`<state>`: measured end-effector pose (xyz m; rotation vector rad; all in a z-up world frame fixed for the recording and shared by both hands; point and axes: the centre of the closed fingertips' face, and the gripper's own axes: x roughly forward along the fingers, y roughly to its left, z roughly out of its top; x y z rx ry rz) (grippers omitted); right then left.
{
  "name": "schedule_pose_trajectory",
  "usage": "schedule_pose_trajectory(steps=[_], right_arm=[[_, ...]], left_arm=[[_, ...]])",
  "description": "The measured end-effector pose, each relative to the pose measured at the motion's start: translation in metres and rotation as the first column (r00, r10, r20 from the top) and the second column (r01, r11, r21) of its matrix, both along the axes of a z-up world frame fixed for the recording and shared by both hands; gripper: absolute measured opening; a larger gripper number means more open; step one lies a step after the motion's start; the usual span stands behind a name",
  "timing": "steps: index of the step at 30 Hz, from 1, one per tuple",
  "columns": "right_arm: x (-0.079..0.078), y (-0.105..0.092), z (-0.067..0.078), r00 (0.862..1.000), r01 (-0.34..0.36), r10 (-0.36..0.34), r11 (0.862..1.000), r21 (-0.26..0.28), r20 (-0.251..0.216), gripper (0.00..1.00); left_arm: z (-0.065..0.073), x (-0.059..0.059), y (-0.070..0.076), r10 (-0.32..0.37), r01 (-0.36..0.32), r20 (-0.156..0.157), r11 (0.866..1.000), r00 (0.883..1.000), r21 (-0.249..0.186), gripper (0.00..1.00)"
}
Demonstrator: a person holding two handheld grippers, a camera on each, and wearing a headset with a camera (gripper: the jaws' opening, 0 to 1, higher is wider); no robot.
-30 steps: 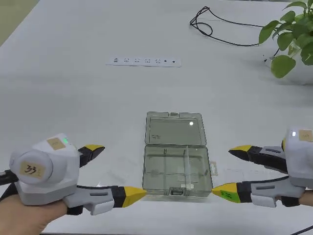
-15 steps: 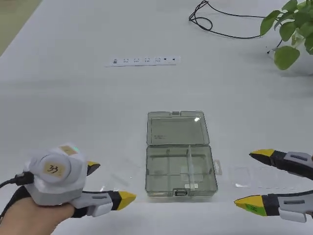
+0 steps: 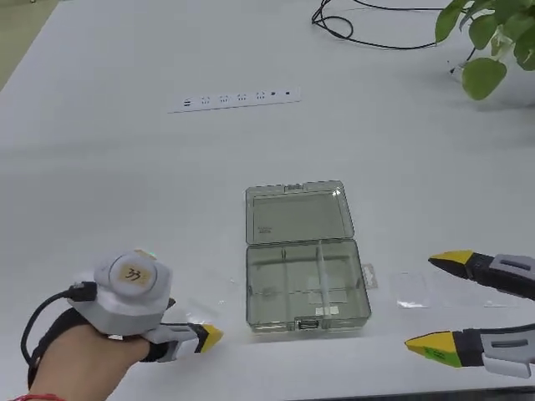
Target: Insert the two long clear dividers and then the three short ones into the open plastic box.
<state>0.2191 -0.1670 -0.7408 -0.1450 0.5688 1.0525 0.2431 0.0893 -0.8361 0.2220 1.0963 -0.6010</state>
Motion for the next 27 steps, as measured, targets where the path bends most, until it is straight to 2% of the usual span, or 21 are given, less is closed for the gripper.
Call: schedule_pose_trajectory(steps=[2,3,5,14,19,22,27], right_arm=[[0.0,0.001,0.002,1.0,0.0,0.0,1.0,0.008,0.004,0.71],[0.0,0.001,0.002,1.0,0.001,-0.001,1.0,0.01,0.003,0.71],[0.0,0.0,0.003,1.0,0.008,-0.008,1.0,0.017,0.003,0.71],[-0.001,-0.004,0.002,1.0,0.018,-0.018,1.0,0.022,0.0,0.71],[0.0,-0.005,0.0,1.0,0.028,-0.028,0.999,0.025,-0.002,0.71],[-0.001,-0.004,-0.001,1.0,0.023,-0.023,0.999,0.022,0.001,0.71],[-0.001,-0.004,-0.002,1.0,0.025,-0.025,0.999,0.024,-0.002,0.71]], left_arm=[[-0.004,-0.001,0.002,0.006,-0.005,-0.023,1.0,1.0,0.023,0.5],[-0.005,-0.001,0.002,0.005,-0.005,-0.022,1.0,1.0,0.024,0.48],[-0.008,-0.004,0.004,0.002,-0.001,-0.041,0.999,0.999,0.048,0.46],[-0.012,-0.003,0.006,-0.007,0.01,-0.043,0.997,0.999,0.079,0.43],[-0.014,0.0,0.009,-0.003,0.007,-0.032,0.993,0.999,0.116,0.37],[-0.014,0.001,0.013,-0.024,0.028,-0.025,0.989,0.999,0.146,0.33],[-0.014,0.001,0.012,-0.018,0.023,-0.038,0.988,0.999,0.15,0.32]])
